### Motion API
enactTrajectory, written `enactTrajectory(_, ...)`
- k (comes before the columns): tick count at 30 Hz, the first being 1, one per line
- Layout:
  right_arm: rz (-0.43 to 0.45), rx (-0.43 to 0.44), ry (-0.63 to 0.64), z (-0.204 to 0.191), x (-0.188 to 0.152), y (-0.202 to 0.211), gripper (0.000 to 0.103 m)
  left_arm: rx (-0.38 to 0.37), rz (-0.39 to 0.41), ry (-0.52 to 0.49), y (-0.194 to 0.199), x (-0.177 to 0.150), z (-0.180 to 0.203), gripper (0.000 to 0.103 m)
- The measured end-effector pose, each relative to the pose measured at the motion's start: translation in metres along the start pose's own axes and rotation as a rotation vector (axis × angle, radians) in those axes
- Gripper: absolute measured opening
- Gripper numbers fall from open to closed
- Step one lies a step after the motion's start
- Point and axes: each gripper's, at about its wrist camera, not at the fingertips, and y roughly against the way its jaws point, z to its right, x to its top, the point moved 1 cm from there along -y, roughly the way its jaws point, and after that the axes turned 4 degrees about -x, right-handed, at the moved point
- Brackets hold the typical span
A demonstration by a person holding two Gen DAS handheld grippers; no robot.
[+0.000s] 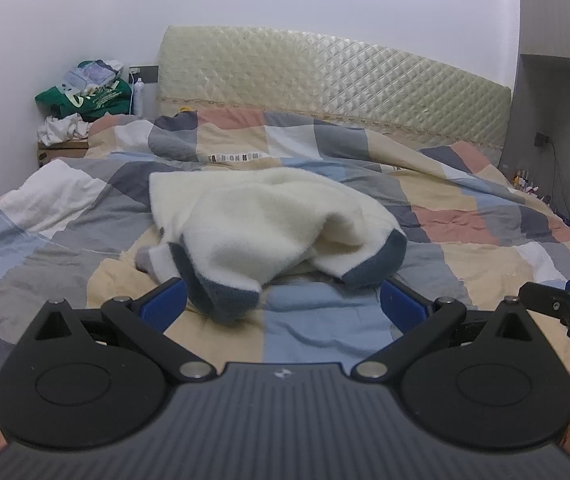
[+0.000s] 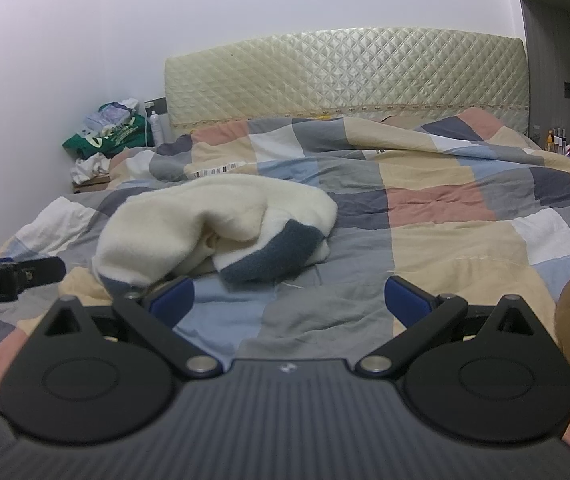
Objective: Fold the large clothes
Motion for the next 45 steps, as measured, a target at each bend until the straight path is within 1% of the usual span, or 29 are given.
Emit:
enactTrajectory(12, 0.015, -0.01, -0.009, 0.0, 0.007, 0.008, 0.103, -0.021, -0.006, -0.009, -0.004, 0.0, 0.005, 0.103)
enactTrajectory(25, -0.009, -0.024, -0.024, 0.003, 0.011, 0.003, 0.103, -0.038, -0.03, 0.003, -0.016, -0.002, 0.006, 0.103)
enactTrajectory(30, -0.032, 0.004, -0.045, 0.003, 0.013, -0.004, 0.103, -0.059, -0.054, 0.011, -0.03, 0.002, 0.008, 0.103)
enactTrajectory(35, -0.066, 0.051, -0.108, 0.009, 0.027, -0.024, 0.103, -0.065, -0.064, 0.017, -0.053, 0.019, 0.01, 0.103)
enactTrajectory(39, -0.101, 0.079, -0.192, 0.014, 0.049, -0.053, 0.103, -0.051, -0.097, 0.039, -0.087, 0.037, 0.004, 0.103)
enactTrajectory(42, -0.141, 0.094, -0.259, 0.019, 0.064, -0.085, 0.103, -0.003, -0.127, 0.034, -0.121, 0.045, -0.006, 0.103)
enactTrajectory(45, -0.21, 0.119, -0.307, 0.02, 0.069, -0.125, 0.103, 0.062, -0.157, 0.017, -0.158, 0.044, -0.019, 0.103)
